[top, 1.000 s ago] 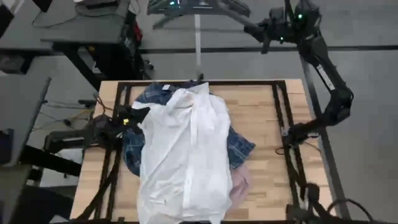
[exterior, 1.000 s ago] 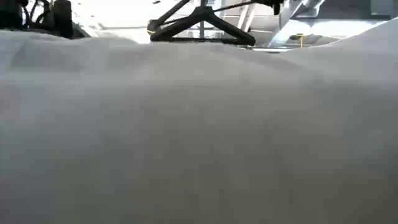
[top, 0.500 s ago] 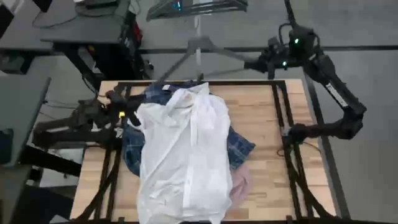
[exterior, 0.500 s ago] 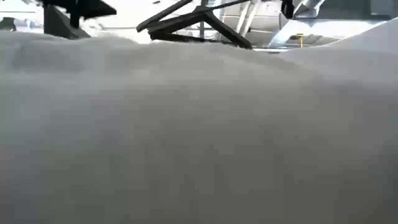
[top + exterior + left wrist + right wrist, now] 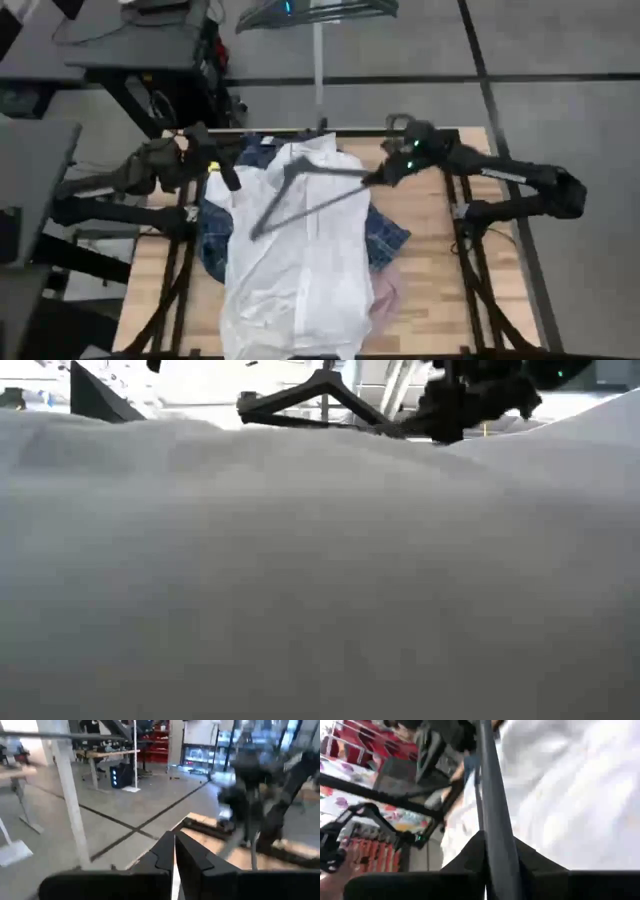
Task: Hang clothes
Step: Remove the hanger from the hanger rack
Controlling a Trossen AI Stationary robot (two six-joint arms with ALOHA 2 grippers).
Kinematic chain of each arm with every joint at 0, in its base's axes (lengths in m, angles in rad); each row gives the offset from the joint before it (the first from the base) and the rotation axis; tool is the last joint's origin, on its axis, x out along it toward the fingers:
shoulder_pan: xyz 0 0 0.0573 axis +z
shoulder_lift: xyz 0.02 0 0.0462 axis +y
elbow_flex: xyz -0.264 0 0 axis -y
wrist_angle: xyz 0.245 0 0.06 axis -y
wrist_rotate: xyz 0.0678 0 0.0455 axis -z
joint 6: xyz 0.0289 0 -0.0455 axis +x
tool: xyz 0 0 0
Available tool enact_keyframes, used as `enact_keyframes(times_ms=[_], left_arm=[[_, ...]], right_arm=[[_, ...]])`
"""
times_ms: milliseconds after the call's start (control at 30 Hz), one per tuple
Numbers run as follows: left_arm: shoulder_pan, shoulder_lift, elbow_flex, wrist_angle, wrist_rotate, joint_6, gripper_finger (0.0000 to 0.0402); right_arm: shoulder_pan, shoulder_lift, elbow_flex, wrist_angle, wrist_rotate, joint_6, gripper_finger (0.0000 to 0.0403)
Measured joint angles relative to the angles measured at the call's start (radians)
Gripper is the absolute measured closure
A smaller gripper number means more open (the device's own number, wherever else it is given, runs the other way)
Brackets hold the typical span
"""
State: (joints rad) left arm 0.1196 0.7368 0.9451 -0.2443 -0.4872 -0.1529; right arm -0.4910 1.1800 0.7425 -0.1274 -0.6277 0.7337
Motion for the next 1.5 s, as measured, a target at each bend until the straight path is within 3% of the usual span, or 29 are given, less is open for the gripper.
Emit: enact_keyframes(times_ms=[167,333,567,700,867,1033,1233,1333,1500], left_arm=[[0.001,0.003,0.000,-0.058,0.003,-0.028,0.0400],[0.035,0.009,0.000,-0.059,0.006,-0.117,0.0391],[0.122,0.010,0.000,-0.148,0.035,-0.148,0.0343],[0.190,0.010,0.000,-0.120,0.035,-0.168,0.0325],[0.302,0.011,0.000,0.090,0.068,-0.223,0.0320],[0.410,0.034,0.000,0.105,0.149,-0.158,0.0320],[0.516,0.077,0.000,0.109,0.285,-0.155,0.0320],[0.544,0.094,0.000,0.104,0.349,-0.156,0.0320],[0.551,0.097,0.000,0.105,0.373,-0.153,0.0320]], right_arm=[[-0.004,0.033,-0.015,-0.084,-0.014,-0.040,0.0337],[-0.047,0.026,-0.015,-0.199,-0.016,-0.131,0.0291],[-0.214,-0.004,0.002,-0.249,-0.003,-0.182,0.0194],[-0.331,-0.004,0.082,-0.205,-0.001,-0.183,0.0164],[-0.465,0.013,0.219,0.066,-0.001,-0.135,0.0159],[-0.599,0.082,0.360,0.295,0.033,-0.117,0.0165],[-0.720,0.251,0.531,0.420,0.055,-0.164,0.0168],[-0.738,0.335,0.618,0.439,0.002,-0.247,0.0168],[-0.740,0.434,0.729,0.442,-0.037,-0.401,0.0168]])
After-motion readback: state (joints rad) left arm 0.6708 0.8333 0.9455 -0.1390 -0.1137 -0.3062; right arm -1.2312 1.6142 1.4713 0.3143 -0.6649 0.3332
